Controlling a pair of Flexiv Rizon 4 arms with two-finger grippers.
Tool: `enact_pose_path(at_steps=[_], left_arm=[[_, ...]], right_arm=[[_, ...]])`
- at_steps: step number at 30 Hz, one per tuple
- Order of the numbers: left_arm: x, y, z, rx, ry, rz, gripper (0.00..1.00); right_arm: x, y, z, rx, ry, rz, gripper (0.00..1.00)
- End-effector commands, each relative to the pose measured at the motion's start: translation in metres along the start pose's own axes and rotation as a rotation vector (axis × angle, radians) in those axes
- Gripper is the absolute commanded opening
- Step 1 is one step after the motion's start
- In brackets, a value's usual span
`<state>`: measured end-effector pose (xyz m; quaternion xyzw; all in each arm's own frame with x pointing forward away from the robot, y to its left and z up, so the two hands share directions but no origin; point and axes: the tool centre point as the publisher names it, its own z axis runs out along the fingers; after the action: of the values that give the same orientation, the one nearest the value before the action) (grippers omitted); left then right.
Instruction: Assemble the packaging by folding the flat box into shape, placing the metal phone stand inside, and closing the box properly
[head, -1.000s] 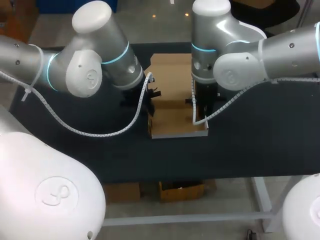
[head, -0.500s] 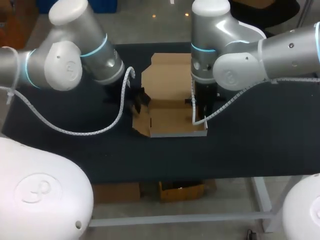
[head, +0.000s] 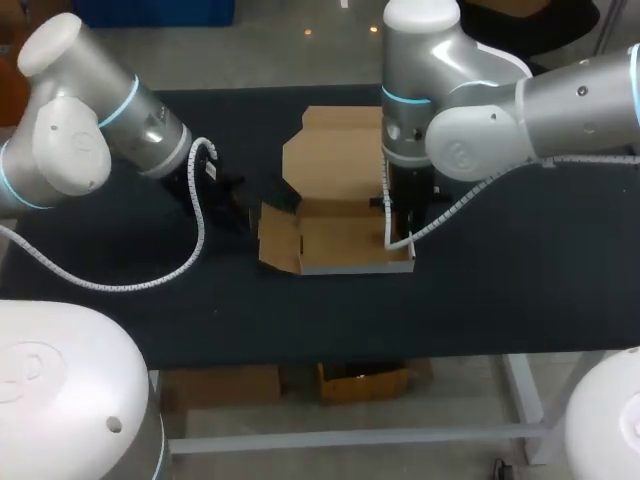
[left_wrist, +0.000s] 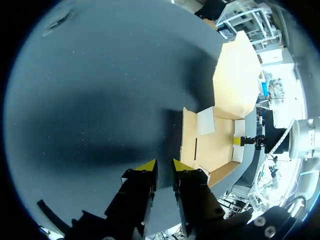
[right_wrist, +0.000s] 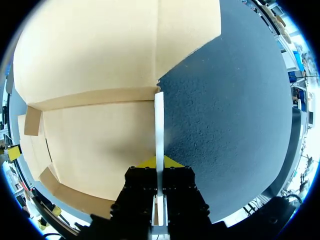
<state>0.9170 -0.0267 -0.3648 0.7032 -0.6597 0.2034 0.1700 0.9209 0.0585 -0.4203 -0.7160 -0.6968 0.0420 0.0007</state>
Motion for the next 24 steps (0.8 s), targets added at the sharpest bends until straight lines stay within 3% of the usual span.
enact_pose_path(at_steps=[1,6,11,24], left_arm=[[-0.006,-0.006,0.012,-0.01,0.059,0.0,0.16],[-0.009,-0.009,0.024,-0.019,0.074,-0.015,0.15],[-0.007,-0.008,0.031,-0.01,0.148,-0.004,0.17],[0.024,0.005,0.025,0.012,0.277,0.052,0.19]], right_arm=[[0.001,0.001,0.001,0.003,-0.002,0.0,0.0],[0.001,0.001,0.001,0.003,-0.002,0.0,0.0],[0.001,0.001,0.001,0.003,-0.002,0.0,0.0],[0.001,0.001,0.001,0.003,-0.002,0.0,0.0]])
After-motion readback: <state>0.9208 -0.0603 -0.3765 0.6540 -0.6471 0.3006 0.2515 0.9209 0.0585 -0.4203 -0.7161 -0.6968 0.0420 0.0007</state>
